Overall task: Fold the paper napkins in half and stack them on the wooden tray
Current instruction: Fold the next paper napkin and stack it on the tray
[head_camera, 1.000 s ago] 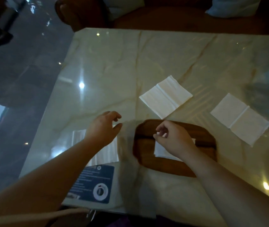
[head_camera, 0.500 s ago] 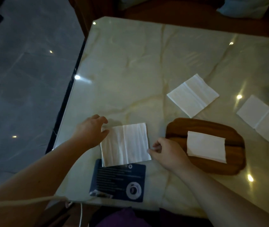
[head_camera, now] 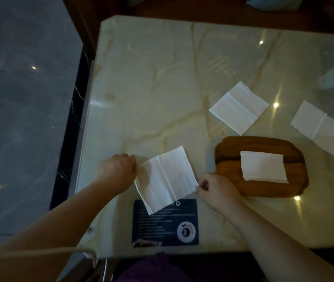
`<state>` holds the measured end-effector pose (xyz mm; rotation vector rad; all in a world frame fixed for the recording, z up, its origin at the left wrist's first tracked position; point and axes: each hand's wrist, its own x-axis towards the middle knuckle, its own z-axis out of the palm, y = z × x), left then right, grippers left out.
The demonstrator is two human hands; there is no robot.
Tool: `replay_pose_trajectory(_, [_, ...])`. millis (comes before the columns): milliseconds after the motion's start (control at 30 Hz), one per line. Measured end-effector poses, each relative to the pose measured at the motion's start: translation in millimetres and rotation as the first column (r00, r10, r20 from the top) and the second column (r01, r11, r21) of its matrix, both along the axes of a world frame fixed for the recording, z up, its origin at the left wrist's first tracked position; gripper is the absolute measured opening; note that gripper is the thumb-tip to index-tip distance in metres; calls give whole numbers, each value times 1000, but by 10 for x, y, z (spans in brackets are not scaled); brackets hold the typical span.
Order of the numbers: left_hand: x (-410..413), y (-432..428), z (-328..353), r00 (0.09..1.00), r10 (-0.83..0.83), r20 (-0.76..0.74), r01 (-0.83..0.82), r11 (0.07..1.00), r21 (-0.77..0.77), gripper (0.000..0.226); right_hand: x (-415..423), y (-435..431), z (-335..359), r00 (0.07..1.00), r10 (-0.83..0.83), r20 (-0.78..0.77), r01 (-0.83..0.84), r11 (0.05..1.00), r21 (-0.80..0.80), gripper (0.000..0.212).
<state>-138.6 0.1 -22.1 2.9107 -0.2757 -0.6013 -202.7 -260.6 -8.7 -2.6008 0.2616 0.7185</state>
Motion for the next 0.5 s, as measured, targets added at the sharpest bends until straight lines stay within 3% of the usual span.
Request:
replay_pose_trajectory(133, [-133, 9, 56, 999, 1, -34, 0, 1000, 21, 25, 239, -48, 58, 999, -44, 23, 43, 998, 42, 13])
replay_pose_trajectory(367, [-462, -235, 140, 983, -19, -183, 4, 997, -79, 20, 801, -19, 169, 985, 61, 162, -79, 991, 110, 14])
replay_pose_trajectory(500, [-393, -301, 125, 998, 9, -62, -19, 988, -152, 21, 840, 14, 195, 966, 148, 211, -178, 975, 130, 10])
